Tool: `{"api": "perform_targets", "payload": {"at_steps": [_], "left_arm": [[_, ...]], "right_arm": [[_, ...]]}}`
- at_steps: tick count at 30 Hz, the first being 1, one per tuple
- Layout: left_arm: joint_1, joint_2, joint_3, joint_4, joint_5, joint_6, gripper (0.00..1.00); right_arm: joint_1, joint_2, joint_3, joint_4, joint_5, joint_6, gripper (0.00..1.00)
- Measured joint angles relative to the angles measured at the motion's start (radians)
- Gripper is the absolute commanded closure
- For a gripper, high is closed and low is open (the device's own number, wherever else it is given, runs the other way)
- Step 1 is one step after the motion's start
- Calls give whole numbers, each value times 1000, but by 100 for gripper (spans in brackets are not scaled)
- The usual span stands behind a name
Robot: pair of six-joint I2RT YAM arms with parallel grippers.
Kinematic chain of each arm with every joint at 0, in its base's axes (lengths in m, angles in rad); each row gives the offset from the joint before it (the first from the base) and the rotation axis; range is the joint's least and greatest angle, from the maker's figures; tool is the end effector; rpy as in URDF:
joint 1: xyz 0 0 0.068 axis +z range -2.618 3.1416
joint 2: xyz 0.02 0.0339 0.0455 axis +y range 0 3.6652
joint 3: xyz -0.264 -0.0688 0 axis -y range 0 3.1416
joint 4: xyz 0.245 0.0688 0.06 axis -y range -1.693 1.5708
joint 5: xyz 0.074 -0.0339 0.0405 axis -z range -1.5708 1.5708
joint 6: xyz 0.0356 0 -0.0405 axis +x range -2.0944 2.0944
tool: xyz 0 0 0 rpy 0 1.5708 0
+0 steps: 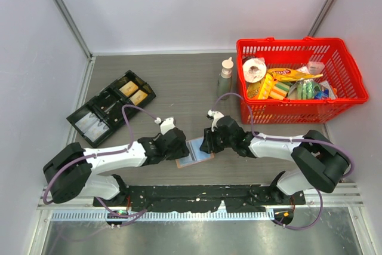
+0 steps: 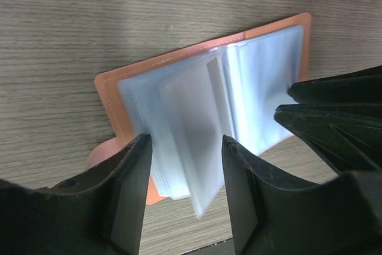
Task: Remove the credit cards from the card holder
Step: Remove the credit card from the card holder.
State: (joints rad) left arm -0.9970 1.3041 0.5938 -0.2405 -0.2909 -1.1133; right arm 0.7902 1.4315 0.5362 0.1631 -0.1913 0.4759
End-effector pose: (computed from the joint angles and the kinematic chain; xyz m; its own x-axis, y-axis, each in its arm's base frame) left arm 0.1378 -0.1944 0.1659 -0.8358 -0.2902 -0.4661 -0.0809 0.9048 -0.4182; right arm 0.1812 0.1926 0.1484 -0.7833 -0.1517 -0.6028 -0.4930 0.7424 0.4537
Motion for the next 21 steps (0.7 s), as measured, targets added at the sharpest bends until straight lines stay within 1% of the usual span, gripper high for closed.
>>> {"api": "perform_targets", "payload": {"at_steps": [3, 7, 12, 14, 17, 21], "left_arm": [[0, 0, 14, 7, 13, 0, 52], [-6, 0, 66, 19, 31, 15, 52], [-14, 50, 165, 93, 73, 32, 47], [-16, 98, 199, 114, 95, 47, 44], [-16, 163, 213, 141, 122, 55, 43], [-18, 156, 209, 146, 120, 57, 40]], "right_arm": [[0, 0, -8, 17, 0, 0, 62], [0, 0, -16, 35, -1, 1, 62], [0, -32, -37, 34, 11, 2, 62], [-1, -81, -57, 8, 53, 2, 62], [0, -192, -98, -33, 147, 2, 62], [6, -342, -122, -70, 200, 1, 62]]}}
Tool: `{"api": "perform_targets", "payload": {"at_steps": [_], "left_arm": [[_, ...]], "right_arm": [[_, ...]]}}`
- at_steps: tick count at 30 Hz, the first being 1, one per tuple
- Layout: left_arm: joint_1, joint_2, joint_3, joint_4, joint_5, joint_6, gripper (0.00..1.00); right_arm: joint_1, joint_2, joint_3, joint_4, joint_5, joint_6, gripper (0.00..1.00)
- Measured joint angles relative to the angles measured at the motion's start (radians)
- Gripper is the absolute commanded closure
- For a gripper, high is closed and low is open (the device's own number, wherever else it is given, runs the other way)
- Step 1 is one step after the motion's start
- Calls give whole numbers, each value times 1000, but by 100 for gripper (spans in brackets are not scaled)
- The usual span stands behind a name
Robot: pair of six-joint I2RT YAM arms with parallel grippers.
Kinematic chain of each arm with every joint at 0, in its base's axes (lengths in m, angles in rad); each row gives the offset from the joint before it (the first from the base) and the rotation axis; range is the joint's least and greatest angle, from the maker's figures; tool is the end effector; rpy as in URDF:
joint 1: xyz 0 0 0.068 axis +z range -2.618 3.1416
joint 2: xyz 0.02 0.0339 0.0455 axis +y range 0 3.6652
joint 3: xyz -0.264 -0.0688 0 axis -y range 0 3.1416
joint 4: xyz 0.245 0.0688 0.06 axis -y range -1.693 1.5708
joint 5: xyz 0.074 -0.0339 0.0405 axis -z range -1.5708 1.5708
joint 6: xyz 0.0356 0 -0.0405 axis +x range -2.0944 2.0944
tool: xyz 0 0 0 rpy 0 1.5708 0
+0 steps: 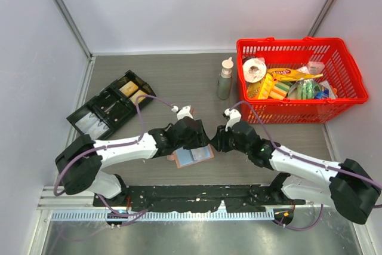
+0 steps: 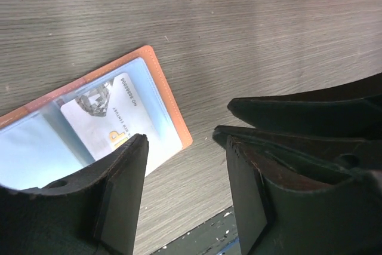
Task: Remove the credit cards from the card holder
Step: Remove the credit card from the card holder.
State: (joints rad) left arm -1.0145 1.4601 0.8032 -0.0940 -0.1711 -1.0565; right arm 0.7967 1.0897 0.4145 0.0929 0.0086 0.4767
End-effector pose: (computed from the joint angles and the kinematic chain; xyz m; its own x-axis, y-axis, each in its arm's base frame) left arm 0.1642 -0.2526 0.1994 -0.8486 -0.2600 -0.4608 0.0656 0.8124 -0.5794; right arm 0.1527 0.1558 0.1810 -0.6674 -0.0263 -0.7443 -0.4544 0.8061 0.3790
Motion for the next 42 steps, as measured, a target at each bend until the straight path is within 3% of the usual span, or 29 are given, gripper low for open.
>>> {"api": "perform_targets", "payload": {"at_steps": [4, 11, 15, 24, 42], "left_arm": [[0, -112, -47, -21, -54, -5, 38], [0, -235, -212, -22, -98, -64, 48], [13, -229, -288, 11, -86, -97, 50], [66, -171, -303, 167, -27, -123, 53], [95, -34, -340, 373, 45, -185, 54]], "right_arm": [[-6, -45, 3, 12, -6, 0, 62], [-13, 117, 31, 91, -163, 5, 70], [-13, 201, 57, 135, -237, 8, 74], [-45, 341, 71, 212, -310, 50, 81], [-134, 383, 11, 297, -393, 98, 84]]}}
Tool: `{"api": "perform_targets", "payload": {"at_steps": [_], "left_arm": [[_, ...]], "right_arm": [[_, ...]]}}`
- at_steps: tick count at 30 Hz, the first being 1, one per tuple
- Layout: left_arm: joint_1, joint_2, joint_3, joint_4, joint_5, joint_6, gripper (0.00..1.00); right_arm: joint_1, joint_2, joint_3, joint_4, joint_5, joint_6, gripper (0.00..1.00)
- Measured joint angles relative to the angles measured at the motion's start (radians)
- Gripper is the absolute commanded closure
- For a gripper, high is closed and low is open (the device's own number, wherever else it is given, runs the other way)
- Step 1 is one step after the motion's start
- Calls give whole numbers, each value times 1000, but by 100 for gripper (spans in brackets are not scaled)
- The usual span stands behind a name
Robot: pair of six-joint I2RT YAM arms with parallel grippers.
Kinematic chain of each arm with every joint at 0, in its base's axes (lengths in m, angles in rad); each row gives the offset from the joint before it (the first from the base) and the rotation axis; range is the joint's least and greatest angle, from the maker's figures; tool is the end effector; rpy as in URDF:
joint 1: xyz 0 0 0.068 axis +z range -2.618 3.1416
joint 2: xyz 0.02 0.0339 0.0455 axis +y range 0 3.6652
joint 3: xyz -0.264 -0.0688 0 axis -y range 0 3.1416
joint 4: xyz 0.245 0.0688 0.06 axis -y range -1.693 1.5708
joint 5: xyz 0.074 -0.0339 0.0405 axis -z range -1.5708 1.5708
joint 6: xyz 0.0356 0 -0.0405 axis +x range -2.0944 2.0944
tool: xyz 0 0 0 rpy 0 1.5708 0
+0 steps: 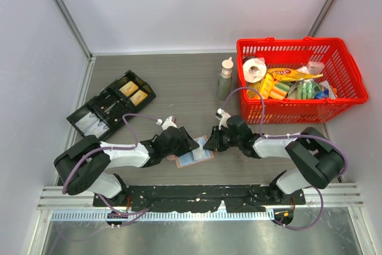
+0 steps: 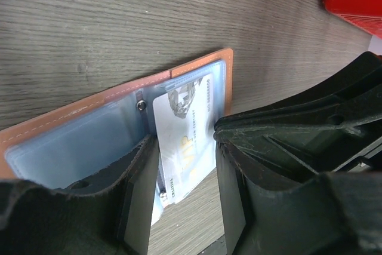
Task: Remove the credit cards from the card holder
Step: Remove the credit card from the card holder.
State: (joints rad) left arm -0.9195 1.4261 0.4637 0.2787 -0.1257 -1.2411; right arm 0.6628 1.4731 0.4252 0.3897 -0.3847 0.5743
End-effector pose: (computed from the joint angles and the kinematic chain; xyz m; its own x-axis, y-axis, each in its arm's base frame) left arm 0.1587 -0.2008 0.1389 -0.8148 -0.4795 -0.3259 -0.1259 0.6950 -0.7078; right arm 0.1914 0.1663 0.1285 -0.8418 -0.0183 -0.5395 -0.4134 0.6645 0.6225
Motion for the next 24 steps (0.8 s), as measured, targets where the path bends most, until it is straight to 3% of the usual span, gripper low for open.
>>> {"api": "perform_targets", "payload": {"at_steps": [6, 15, 24], "left_arm": [[6, 30, -10, 63, 19, -17, 63], [12, 25, -69, 123, 20, -34, 100], [11, -49, -133, 196, 22, -39, 100]], "right_arm": [[-6, 0, -3, 2, -6, 0, 84], [-10, 11, -3, 14, -16, 3, 85], [-11, 20, -3, 29, -18, 5, 85]]}}
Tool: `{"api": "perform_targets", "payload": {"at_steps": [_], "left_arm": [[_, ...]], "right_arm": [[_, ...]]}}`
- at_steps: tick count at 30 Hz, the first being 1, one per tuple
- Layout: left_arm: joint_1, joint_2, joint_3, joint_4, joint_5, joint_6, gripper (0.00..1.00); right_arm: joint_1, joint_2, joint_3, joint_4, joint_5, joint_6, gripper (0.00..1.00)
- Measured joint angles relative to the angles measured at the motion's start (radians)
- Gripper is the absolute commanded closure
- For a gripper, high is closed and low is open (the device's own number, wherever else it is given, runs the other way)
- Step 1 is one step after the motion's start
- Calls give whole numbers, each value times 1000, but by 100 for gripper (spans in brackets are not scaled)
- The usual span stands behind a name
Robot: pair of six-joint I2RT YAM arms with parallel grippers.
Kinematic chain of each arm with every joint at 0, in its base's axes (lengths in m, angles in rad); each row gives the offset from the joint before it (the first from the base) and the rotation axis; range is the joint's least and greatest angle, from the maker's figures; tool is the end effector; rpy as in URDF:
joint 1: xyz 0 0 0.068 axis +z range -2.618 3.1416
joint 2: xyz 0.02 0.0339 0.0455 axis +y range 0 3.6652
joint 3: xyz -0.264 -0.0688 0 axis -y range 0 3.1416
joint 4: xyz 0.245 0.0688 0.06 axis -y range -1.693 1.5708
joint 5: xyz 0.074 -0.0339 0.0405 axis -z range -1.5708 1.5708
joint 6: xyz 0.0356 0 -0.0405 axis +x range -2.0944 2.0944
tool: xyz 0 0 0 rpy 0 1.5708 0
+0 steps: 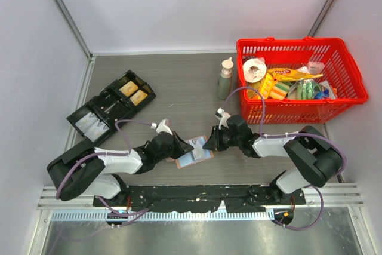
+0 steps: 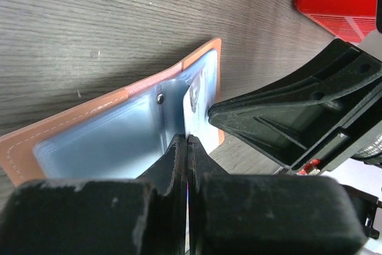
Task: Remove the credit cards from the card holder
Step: Remove the credit card from the card holder.
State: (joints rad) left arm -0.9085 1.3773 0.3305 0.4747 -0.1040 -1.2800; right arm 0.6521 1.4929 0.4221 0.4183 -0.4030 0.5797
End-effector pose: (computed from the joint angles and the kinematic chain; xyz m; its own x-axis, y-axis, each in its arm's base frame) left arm 0.1479 -0.1836 0.1312 -0.7954 -0.5295 -0.2949 -0.1095 0.6041 -0.7894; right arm 0.1937 0.1655 0.1256 -0.8452 -0.0114 -0.5343 -0.4099 0.6553 0.6345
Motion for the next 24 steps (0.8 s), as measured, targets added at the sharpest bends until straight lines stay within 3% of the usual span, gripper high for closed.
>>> {"api": "perform_targets", "payload": {"at_steps": [13, 21, 24], "left_arm": [[0, -258, -49, -187, -47, 37, 100], [0, -422, -39, -375, -77, 154, 100], [0, -451, -34, -407, -69, 220, 100]], "right_arm": [[0, 4, 1, 5, 0, -1, 82], [0, -103, 38, -166, 11, -51, 64], [0, -175, 74, -236, -4, -101, 53]]}}
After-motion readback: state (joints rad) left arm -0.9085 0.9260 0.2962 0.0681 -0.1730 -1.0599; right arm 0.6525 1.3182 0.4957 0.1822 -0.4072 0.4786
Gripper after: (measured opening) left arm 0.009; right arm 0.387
